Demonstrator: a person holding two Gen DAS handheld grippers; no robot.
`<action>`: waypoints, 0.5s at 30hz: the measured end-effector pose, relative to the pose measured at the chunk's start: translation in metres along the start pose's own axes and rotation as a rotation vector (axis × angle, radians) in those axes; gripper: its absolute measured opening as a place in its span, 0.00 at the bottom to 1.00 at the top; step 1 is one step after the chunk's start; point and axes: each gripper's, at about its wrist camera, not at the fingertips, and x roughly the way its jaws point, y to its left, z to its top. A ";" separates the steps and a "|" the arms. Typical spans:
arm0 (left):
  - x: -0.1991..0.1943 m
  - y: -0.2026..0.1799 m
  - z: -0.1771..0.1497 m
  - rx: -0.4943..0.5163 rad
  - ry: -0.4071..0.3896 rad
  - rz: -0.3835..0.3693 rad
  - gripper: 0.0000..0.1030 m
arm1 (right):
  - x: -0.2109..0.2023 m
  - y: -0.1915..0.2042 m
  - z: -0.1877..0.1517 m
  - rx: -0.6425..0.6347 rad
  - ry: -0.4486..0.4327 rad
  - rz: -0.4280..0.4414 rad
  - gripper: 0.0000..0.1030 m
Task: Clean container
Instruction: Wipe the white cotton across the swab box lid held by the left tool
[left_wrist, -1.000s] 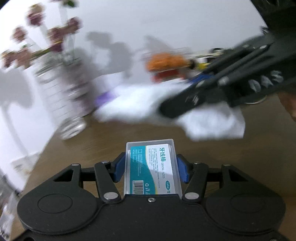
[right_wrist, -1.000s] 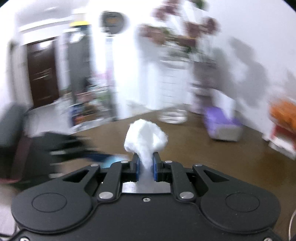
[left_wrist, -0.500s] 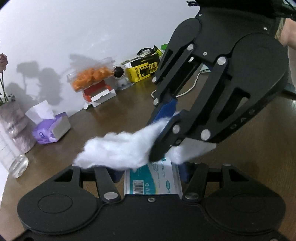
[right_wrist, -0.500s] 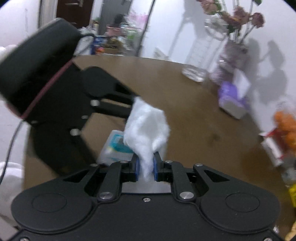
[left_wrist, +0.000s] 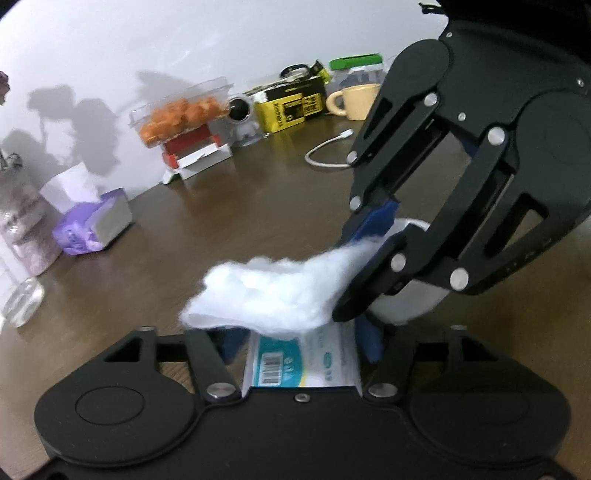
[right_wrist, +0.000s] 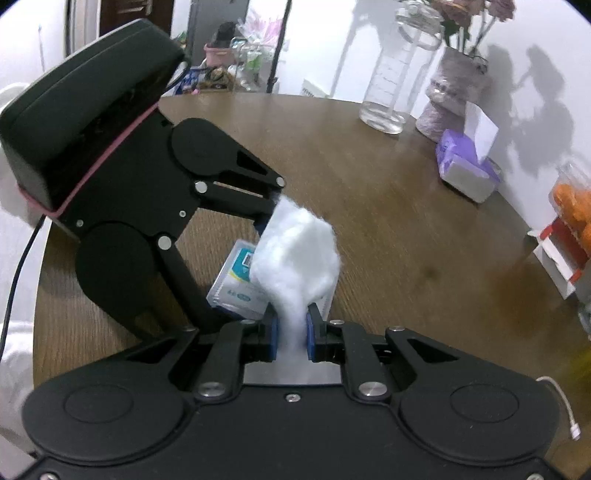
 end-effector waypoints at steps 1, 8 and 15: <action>-0.004 -0.001 -0.002 0.009 -0.006 0.023 0.96 | 0.001 -0.001 0.000 0.009 -0.003 -0.004 0.15; -0.015 0.000 -0.014 -0.100 0.010 0.072 0.98 | 0.008 -0.007 0.001 0.050 -0.029 -0.017 0.16; -0.020 0.008 -0.016 -0.214 0.002 0.001 0.55 | 0.011 -0.014 0.012 0.102 -0.081 0.046 0.31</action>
